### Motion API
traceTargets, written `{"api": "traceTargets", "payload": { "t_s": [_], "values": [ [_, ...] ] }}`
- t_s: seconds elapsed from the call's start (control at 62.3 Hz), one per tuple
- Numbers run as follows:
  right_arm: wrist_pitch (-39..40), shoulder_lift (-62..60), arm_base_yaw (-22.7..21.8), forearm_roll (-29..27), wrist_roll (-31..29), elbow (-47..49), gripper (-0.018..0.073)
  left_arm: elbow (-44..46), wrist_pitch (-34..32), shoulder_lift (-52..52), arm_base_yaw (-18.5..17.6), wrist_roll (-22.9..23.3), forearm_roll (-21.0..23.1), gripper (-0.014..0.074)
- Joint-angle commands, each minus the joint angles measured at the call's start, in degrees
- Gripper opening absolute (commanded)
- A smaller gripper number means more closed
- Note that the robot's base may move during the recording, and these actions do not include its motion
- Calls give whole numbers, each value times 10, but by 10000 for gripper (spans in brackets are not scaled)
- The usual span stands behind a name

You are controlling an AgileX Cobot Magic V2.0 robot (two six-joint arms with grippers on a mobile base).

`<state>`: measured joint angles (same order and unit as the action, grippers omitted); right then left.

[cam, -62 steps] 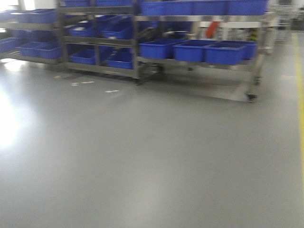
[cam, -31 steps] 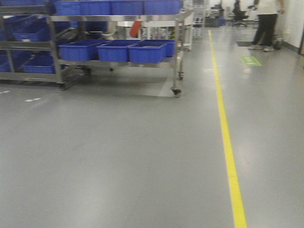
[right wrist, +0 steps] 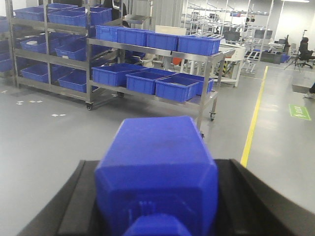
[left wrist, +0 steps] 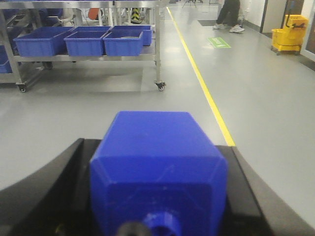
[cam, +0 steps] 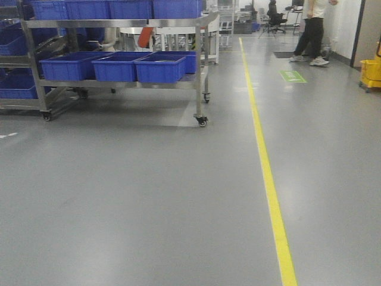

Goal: Pick and sort blue part to right shelf
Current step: 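Turn the base and drive along the aisle holding both parts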

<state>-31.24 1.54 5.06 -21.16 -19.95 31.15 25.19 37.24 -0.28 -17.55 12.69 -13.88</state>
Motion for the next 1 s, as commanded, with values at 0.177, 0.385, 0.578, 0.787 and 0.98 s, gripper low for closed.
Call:
{"api": "traceTargets", "payload": {
  "t_s": [0.177,0.385,0.578,0.787,0.98],
  "values": [
    [52,12,0,-12,2,14,194,15,-54,9,-2,6,-5,312],
    [52,12,0,-12,2,14,194,15,-54,9,-2,6,-5,312],
    [52,12,0,-12,2,14,194,15,-54,9,-2,6,-5,312],
    [52,12,0,-12,2,14,194,15,-54,9,-2,6,-5,312],
    [52,12,0,-12,2,14,194,15,-54,9,-2,6,-5,312]
  ]
}}
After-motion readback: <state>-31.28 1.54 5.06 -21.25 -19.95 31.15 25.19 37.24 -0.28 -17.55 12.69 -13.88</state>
